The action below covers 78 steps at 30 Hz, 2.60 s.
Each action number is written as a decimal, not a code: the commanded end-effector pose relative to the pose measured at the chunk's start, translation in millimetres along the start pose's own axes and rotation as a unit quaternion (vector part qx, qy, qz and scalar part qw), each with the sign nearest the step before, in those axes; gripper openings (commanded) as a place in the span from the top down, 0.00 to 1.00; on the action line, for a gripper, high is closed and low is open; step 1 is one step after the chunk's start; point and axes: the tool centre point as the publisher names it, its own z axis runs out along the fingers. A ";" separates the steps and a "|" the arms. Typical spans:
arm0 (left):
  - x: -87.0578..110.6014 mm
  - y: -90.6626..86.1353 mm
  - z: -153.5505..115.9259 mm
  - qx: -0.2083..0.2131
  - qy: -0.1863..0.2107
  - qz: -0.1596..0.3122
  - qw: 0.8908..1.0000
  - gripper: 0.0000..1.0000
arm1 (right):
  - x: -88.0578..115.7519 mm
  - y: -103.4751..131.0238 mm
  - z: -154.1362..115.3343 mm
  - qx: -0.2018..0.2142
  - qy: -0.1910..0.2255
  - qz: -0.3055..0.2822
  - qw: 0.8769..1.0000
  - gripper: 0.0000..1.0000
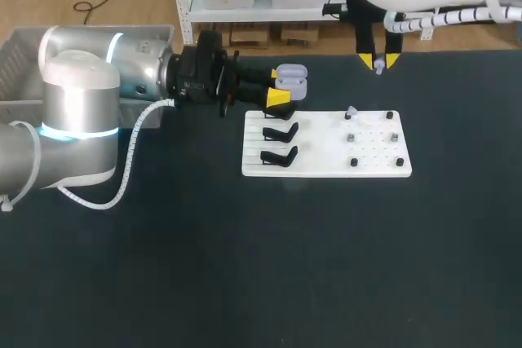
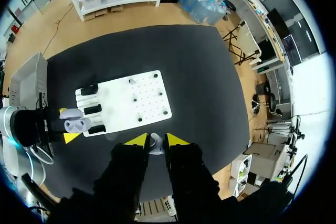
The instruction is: Pick up each earbud case from the left stands, insert the matching earbuds, close the lid, and place the case in the box.
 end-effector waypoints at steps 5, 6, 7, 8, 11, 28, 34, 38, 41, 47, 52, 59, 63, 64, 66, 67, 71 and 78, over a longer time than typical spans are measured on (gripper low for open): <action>0.6 0.6 0.0 0.000 0.000 0.000 1.000 1.00 | 2.5 9.9 -12.9 -0.007 -0.008 -0.008 1.000 1.00; 0.6 0.6 0.0 0.000 0.000 0.000 1.000 1.00 | 2.8 12.5 -18.6 0.000 -0.013 -0.006 1.000 1.00; 0.6 0.6 0.0 0.000 0.000 0.000 1.000 1.00 | 1.8 14.3 -24.0 0.003 -0.003 0.009 1.000 1.00; 0.6 0.6 0.0 0.000 0.000 0.000 1.000 1.00 | 1.0 15.8 -28.4 0.007 0.010 0.021 1.000 1.00; 0.6 0.6 0.0 0.000 0.000 0.000 1.000 1.00 | 1.4 21.0 -44.2 0.024 0.019 0.075 0.997 1.00; 0.6 0.6 0.0 0.000 0.000 0.000 1.000 1.00 | 28.1 57.5 -41.4 0.068 -0.018 0.153 0.986 1.00; 0.6 0.6 0.0 0.000 0.000 0.000 1.000 1.00 | 29.0 77.9 -38.6 0.058 -0.008 0.148 0.987 1.00; 0.6 0.6 0.0 0.000 0.000 0.000 1.000 1.00 | 27.9 89.4 -33.1 0.049 0.000 0.144 0.988 1.00; 0.6 0.6 0.0 0.000 0.000 0.000 1.000 1.00 | 27.7 101.3 -28.9 0.046 0.001 0.135 0.990 1.00; 0.6 0.6 0.0 0.000 0.000 0.000 1.000 1.00 | 23.4 112.9 -14.2 0.049 0.000 0.120 0.992 1.00; 0.6 0.6 0.0 0.000 0.000 0.000 1.000 1.00 | 19.4 115.7 -11.3 0.034 -0.003 0.114 0.993 1.00; 0.6 0.6 0.0 0.000 0.000 0.000 1.000 1.00 | 19.4 115.7 -11.3 0.034 -0.003 0.114 0.993 1.00; 0.6 0.6 0.0 0.000 0.000 0.000 1.000 1.00 | 19.4 115.7 -11.3 0.034 -0.003 0.114 0.993 1.00; 0.6 0.6 0.0 0.000 0.000 0.000 1.000 1.00 | 19.4 115.7 -11.3 0.034 -0.003 0.114 0.993 1.00; 0.6 0.6 0.0 0.000 0.000 0.000 1.000 1.00 | 19.4 115.7 -11.3 0.034 -0.003 0.114 0.993 1.00; 0.6 0.6 0.0 0.000 0.000 0.000 1.000 1.00 | 19.4 115.7 -11.3 0.034 -0.003 0.114 0.993 1.00; 0.6 0.6 0.0 0.000 0.000 0.000 1.000 1.00 | 12.8 127.7 -17.2 0.033 -0.012 0.131 0.991 1.00; 0.6 0.6 0.0 0.000 0.000 0.000 1.000 1.00 | 5.1 123.5 -12.1 0.049 -0.010 0.170 0.984 1.00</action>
